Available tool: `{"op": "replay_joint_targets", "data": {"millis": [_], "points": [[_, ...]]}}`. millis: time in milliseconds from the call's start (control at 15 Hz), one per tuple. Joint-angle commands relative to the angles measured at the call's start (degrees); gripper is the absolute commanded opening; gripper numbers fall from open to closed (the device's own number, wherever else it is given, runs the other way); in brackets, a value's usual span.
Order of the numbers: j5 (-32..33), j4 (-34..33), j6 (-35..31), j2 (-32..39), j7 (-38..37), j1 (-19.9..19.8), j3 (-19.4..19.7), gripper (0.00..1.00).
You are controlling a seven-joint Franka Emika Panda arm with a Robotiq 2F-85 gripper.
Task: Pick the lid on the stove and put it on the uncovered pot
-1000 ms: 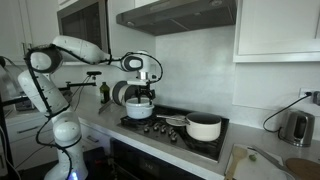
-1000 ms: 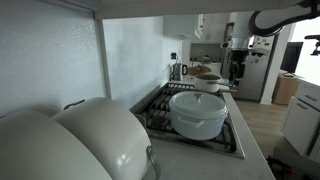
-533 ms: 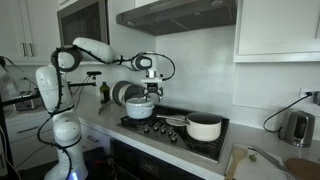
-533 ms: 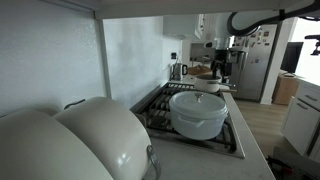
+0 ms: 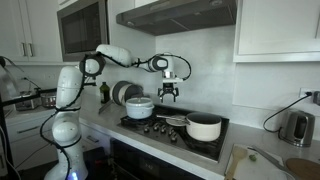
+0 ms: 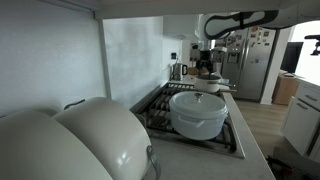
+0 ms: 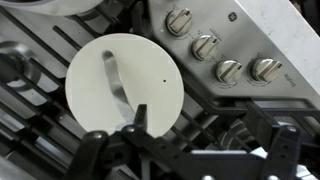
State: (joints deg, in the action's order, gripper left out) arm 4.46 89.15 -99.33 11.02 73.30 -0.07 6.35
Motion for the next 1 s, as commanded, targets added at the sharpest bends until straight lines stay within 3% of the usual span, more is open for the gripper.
{"op": "replay_joint_targets", "data": {"millis": [0, 333, 933], "points": [[0.44, -2.95, 0.53, 2.24, 1.11, -2.47, -2.16, 1.00], [0.91, -4.02, -0.17, 4.18, 2.03, -3.38, -2.86, 1.00], [-1.97, -13.47, 5.65, 13.24, 17.73, -8.15, -4.49, 1.00]]}}
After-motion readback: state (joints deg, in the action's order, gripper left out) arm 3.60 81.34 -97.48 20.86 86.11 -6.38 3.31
